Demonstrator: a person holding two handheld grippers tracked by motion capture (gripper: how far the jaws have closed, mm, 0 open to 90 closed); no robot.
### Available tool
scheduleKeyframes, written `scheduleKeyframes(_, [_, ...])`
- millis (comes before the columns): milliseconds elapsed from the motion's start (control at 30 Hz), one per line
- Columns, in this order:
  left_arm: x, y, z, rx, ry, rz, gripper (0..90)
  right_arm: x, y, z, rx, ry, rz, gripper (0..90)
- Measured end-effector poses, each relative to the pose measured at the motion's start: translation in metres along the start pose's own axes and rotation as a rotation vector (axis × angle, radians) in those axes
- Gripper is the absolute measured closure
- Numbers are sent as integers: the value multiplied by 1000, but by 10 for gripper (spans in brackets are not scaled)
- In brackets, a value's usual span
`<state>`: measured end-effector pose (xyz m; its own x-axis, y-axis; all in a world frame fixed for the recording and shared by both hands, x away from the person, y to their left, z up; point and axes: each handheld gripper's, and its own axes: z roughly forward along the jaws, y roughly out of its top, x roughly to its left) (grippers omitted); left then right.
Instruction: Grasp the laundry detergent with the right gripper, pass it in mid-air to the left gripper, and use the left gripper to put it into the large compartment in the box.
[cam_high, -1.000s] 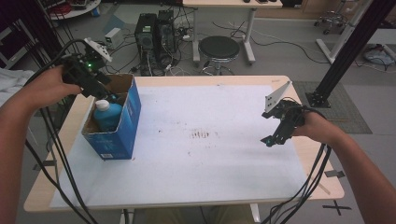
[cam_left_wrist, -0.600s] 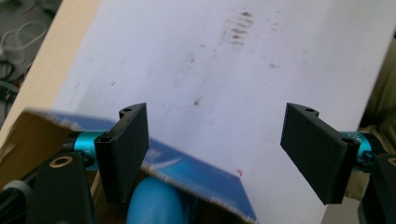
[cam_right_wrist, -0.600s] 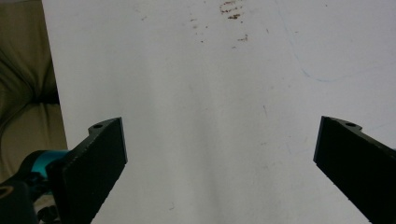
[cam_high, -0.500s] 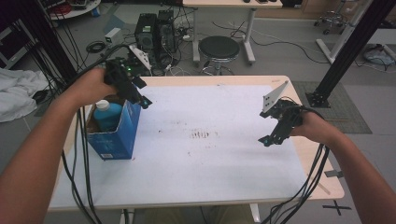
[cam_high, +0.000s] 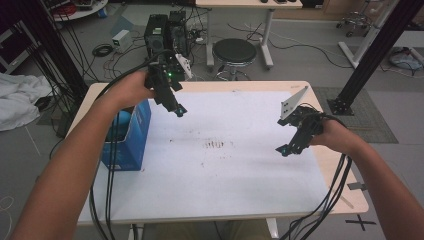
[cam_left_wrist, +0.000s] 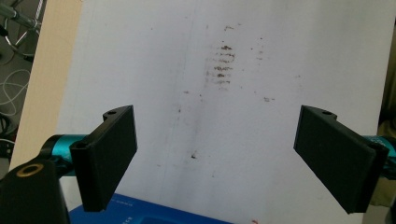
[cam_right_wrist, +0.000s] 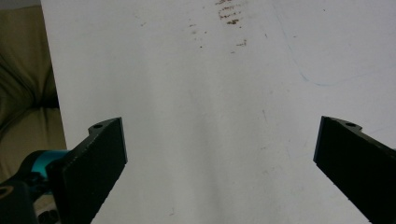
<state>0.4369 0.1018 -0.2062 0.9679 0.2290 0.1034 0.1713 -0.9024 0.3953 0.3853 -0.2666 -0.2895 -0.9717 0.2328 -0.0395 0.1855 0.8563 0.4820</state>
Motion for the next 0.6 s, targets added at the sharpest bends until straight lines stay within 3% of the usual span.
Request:
scheduleKeyframes(33, [0, 1, 2, 8, 4, -12, 53, 0, 0, 0, -1, 0, -1, 16])
scheduleKeyframes(67, [1, 2, 3, 15, 9, -10, 42, 0, 0, 0, -3, 0, 0, 16])
scheduleKeyframes(267, [1, 6, 11, 44, -9, -5, 43, 1, 1, 0, -5, -4, 1, 16])
scheduleKeyframes(600, [4, 25, 14, 17, 15, -9, 43, 2, 3, -1, -3, -11, 8, 16])
